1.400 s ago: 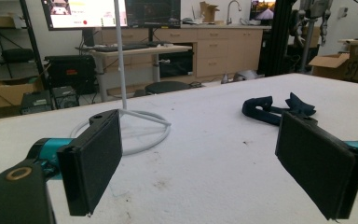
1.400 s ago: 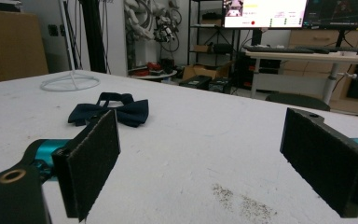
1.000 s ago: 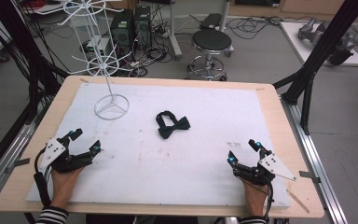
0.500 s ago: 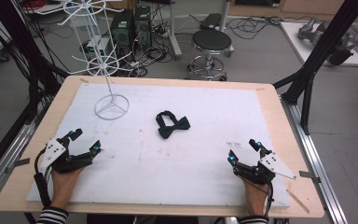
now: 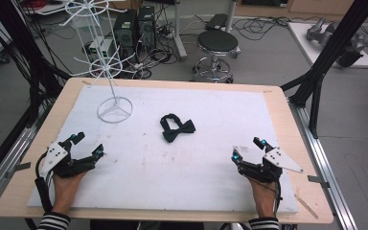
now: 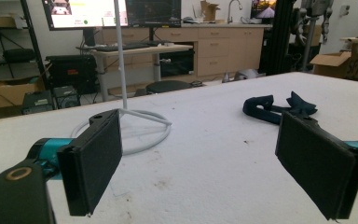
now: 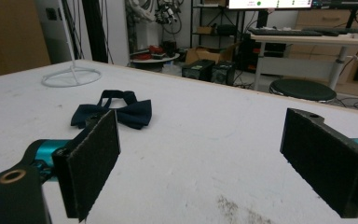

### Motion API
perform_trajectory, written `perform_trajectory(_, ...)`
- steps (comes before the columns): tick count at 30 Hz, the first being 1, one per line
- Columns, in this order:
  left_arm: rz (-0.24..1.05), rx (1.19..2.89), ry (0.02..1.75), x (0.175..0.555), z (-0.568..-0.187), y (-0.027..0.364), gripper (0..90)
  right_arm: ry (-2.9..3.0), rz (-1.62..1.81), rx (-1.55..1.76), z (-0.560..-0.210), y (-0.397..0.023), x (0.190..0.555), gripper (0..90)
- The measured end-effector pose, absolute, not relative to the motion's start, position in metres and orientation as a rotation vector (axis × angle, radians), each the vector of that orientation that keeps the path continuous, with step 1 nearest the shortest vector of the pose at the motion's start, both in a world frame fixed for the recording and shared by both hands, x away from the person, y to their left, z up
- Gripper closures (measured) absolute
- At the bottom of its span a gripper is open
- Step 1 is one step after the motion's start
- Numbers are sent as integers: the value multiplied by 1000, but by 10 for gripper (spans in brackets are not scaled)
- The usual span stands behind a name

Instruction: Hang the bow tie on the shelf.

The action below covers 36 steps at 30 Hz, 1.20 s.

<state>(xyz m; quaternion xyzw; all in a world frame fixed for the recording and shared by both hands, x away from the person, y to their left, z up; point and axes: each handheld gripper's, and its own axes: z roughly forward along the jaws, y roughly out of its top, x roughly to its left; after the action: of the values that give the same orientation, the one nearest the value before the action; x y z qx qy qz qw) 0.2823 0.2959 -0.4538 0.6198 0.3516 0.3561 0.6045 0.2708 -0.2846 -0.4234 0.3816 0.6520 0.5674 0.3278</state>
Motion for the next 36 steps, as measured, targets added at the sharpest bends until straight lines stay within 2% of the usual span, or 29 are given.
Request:
perform_trajectory(13,823,1436,816,283,-454,296,150,1857,1434,946,-385,-249,300,110)
perform_trajectory(36,824,1439,819,283,-454,295,150,2099,1389,908,-345,-178,360,110)
